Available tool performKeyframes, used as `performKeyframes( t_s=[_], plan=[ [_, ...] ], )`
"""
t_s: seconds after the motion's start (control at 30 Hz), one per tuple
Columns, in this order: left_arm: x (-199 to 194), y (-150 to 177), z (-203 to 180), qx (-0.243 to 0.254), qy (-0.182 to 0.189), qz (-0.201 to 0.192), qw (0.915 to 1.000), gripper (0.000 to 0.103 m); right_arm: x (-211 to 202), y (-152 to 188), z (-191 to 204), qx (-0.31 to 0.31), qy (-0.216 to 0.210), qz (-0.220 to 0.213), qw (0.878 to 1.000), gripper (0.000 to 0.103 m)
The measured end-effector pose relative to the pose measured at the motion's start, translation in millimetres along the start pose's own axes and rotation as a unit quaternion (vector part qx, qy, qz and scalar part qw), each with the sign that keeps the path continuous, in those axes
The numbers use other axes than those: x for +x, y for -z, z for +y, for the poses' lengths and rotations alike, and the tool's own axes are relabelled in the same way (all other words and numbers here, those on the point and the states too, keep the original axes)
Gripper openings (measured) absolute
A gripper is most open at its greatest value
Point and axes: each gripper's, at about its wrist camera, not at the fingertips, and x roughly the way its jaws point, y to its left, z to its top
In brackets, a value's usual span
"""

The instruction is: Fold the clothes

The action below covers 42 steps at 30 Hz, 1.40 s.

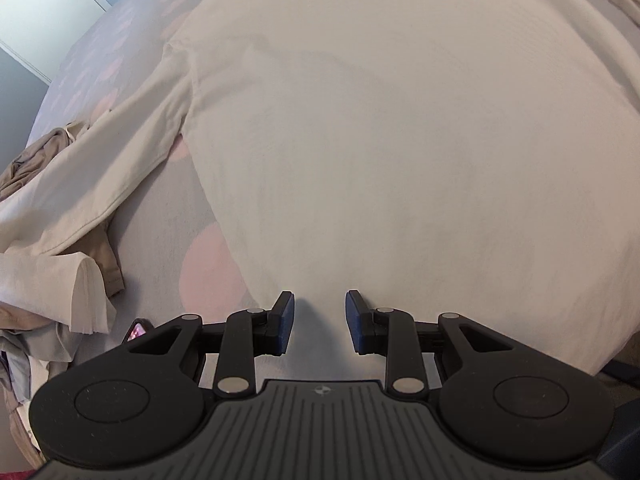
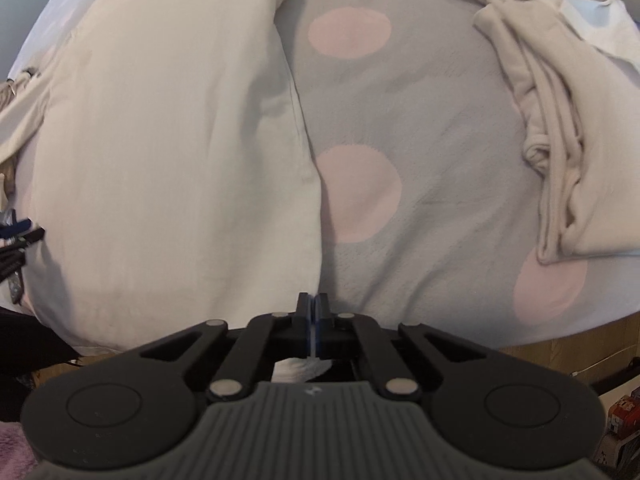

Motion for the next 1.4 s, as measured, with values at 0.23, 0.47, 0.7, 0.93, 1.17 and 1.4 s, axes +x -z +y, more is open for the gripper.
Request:
performKeyframes(
  t_s=[0.23, 0.47, 0.7, 0.93, 1.17, 1.4],
  plan=[
    [-1.2, 2.3, -2.0, 0.011, -0.003, 0.001, 0.9999, 0.026, -23.3, -7.1, -29.5, 0.001, 0.116, 0.024, 0.993, 0.001],
    [-10.3, 11.8, 11.0, -0.017, 0.035, 0.021, 0.999, 0.03, 9.7, -15.4, -33.6, 0.004, 0.125, 0.059, 0.99, 0.001],
    [-8.4, 26.8, 41.0, -0.086, 0.102, 0.075, 0.9882, 0.039, 13.8, -17.5, -23.4, -0.016, 0.116, 0.061, 0.991, 0.001],
    [-3.5, 44.3, 47.6, -0.092, 0.116, 0.122, 0.9814, 0.039, 8.4, -17.4, -18.4, -0.023, 0.102, 0.055, 0.993, 0.001],
    [-9.8, 43.7, 36.1, -0.076, 0.151, 0.102, 0.9804, 0.011, 1.2, -17.6, -13.8, -0.029, 0.096, 0.047, 0.994, 0.001],
    [-42.8, 35.0, 57.8, -0.077, 0.176, 0.093, 0.9769, 0.001, -29.3, -21.9, -19.1, -0.016, 0.083, 0.048, 0.995, 0.001]
  ],
)
